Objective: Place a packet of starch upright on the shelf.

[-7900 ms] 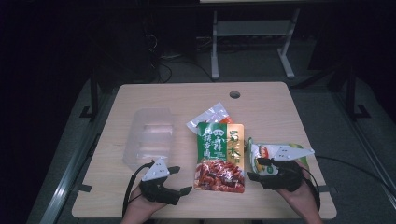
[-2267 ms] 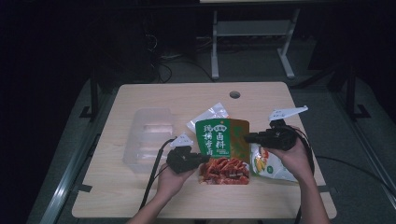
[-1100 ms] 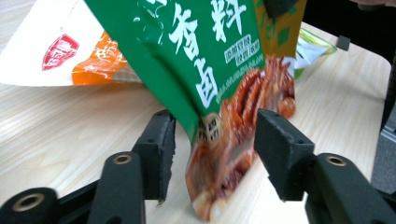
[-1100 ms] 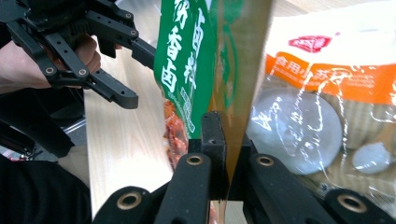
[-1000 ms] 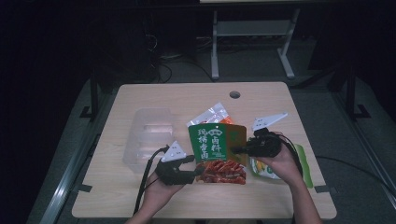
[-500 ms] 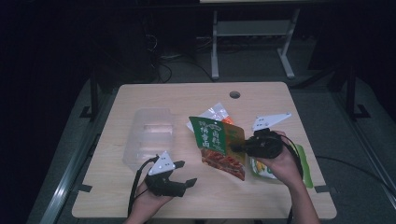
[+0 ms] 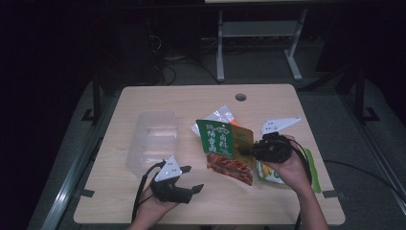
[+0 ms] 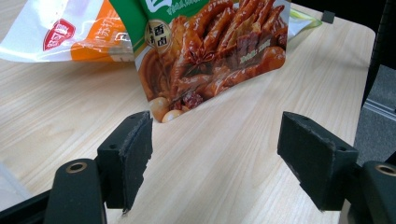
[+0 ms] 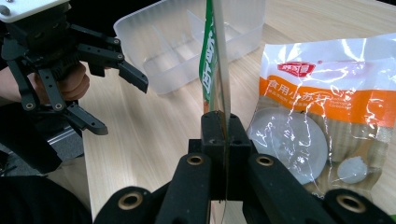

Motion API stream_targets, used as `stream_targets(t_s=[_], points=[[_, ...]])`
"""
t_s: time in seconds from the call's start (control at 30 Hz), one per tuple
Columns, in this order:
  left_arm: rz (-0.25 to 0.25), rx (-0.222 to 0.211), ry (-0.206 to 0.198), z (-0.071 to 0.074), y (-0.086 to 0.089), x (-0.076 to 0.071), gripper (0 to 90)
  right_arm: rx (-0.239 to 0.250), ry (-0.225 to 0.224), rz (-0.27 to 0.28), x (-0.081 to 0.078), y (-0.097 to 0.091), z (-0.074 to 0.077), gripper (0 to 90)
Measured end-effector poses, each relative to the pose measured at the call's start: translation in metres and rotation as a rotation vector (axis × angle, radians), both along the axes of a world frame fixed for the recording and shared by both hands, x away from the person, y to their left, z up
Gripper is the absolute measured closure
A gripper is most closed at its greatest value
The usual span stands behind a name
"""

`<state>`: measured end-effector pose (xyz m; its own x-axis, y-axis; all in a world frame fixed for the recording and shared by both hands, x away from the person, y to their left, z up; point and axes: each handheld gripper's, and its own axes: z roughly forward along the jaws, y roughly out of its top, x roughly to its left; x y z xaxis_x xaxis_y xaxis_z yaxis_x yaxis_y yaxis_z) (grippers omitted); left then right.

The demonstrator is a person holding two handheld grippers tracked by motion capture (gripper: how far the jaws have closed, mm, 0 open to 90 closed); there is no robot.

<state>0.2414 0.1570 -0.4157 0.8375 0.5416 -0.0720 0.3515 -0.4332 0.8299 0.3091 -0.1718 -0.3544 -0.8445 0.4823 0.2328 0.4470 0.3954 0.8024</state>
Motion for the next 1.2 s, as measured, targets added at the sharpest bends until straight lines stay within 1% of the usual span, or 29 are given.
stream_targets(t_s=[0.1, 0.27, 0.33, 0.4, 0.47, 0.5, 0.57, 0.6, 0.63, 0.67, 0.73, 0.77, 0.8, 0.83, 0.93, 0.97, 1.03, 1.2], points=[[0.002, -0.007, 0.002, 0.000, 0.001, 0.002, 26.1, -0.002, -0.003, 0.000, 0.001, 0.000, 0.000, 89.9], [-0.004, -0.003, 0.004, 0.000, 0.002, 0.002, 26.1, -0.003, -0.001, -0.001, 0.002, 0.003, 0.001, 89.9], [-0.005, -0.001, 0.004, -0.001, 0.002, 0.001, 26.1, -0.007, -0.004, 0.000, 0.002, 0.005, 0.002, 89.9], [-0.003, -0.008, 0.013, -0.002, 0.002, 0.001, 26.1, -0.004, -0.006, 0.000, 0.002, 0.006, 0.002, 89.9], [-0.004, -0.003, 0.011, -0.002, 0.001, 0.000, 26.0, -0.013, -0.014, 0.004, 0.000, 0.009, 0.005, 90.0], [0.000, 0.003, 0.005, -0.003, 0.000, 0.000, 26.1, -0.021, -0.019, 0.005, -0.001, 0.010, 0.007, 90.0], [0.002, 0.004, 0.007, -0.003, 0.000, -0.001, 26.0, -0.037, -0.032, 0.003, -0.002, 0.012, 0.012, 90.0], [-0.002, 0.013, 0.004, -0.003, 0.001, -0.001, 26.0, -0.041, -0.039, 0.001, -0.003, 0.013, 0.015, 90.0], [-0.002, 0.013, 0.004, -0.003, 0.001, -0.001, 26.1, -0.041, -0.039, 0.001, -0.003, 0.013, 0.015, 90.0], [0.000, 0.002, 0.005, -0.003, 0.001, -0.002, 26.1, -0.033, -0.054, 0.002, -0.004, 0.013, 0.020, 90.0], [0.001, -0.004, 0.007, -0.003, 0.000, -0.003, 26.0, -0.028, -0.062, -0.001, -0.004, 0.014, 0.023, 90.0], [-0.002, -0.004, 0.008, -0.003, 0.000, -0.003, 26.1, -0.012, -0.074, 0.002, -0.004, 0.014, 0.029, 90.0], [-0.006, -0.012, 0.015, -0.003, -0.002, -0.004, 26.0, -0.009, -0.078, 0.000, -0.003, 0.014, 0.032, 90.0], [-0.006, -0.012, 0.015, -0.003, -0.002, -0.004, 26.0, -0.009, -0.078, 0.000, -0.003, 0.014, 0.032, 90.0], [-0.012, -0.007, 0.022, -0.003, 0.000, -0.008, 25.6, -0.013, -0.085, 0.001, 0.001, 0.017, 0.042, 90.0], [-0.012, -0.007, 0.022, -0.003, 0.000, -0.008, 25.6, -0.013, -0.085, 0.001, 0.001, 0.017, 0.042, 90.0], [-0.009, -0.006, 0.030, -0.003, 0.004, -0.010, 25.2, -0.029, -0.081, 0.000, 0.006, 0.021, 0.048, 90.0], [-0.016, -0.001, 0.016, -0.004, 0.010, -0.015, 25.1, -0.033, -0.077, -0.003, 0.013, 0.025, 0.051, 90.0]])
